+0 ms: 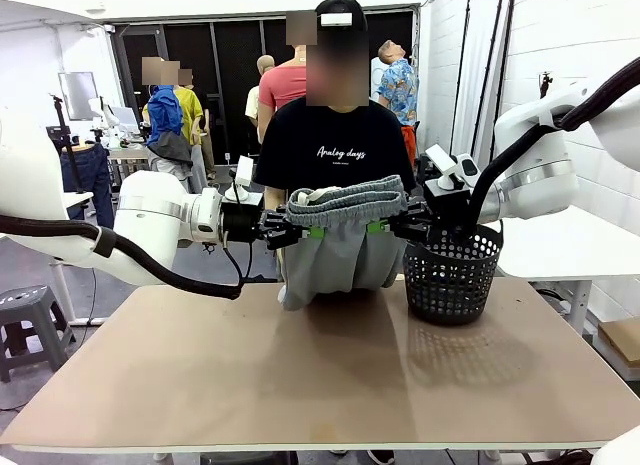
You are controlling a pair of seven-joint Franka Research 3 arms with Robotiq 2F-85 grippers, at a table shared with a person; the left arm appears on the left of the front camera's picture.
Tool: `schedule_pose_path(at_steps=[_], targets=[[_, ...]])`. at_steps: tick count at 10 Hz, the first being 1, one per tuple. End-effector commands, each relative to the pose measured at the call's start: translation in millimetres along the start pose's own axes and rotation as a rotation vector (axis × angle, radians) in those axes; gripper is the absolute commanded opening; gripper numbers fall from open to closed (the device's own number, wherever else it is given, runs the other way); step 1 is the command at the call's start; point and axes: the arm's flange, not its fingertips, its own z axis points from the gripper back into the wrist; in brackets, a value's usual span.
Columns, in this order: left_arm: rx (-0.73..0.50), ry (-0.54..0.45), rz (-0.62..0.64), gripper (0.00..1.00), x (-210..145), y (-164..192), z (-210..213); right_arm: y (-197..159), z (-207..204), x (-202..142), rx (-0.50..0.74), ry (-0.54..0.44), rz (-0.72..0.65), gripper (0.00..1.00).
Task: Fold the training pants.
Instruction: Release the ends of the Training pants and then grab the overlapped ends.
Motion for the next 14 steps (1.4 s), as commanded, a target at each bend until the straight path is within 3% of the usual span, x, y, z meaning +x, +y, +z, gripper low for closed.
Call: schedule_pose_path(at_steps=[1, 14], targets=[[0.011, 0.002, -0.008, 0.00, 4.0, -0.2, -1.1, 0.8, -1.2, 0.4, 0.002, -0.007, 0.010, 0.00], [0.011, 0.002, -0.008, 0.00, 4.0, -0.2, -1.1, 0.8, -1.2, 0.4, 0.002, -0.007, 0.010, 0.00]])
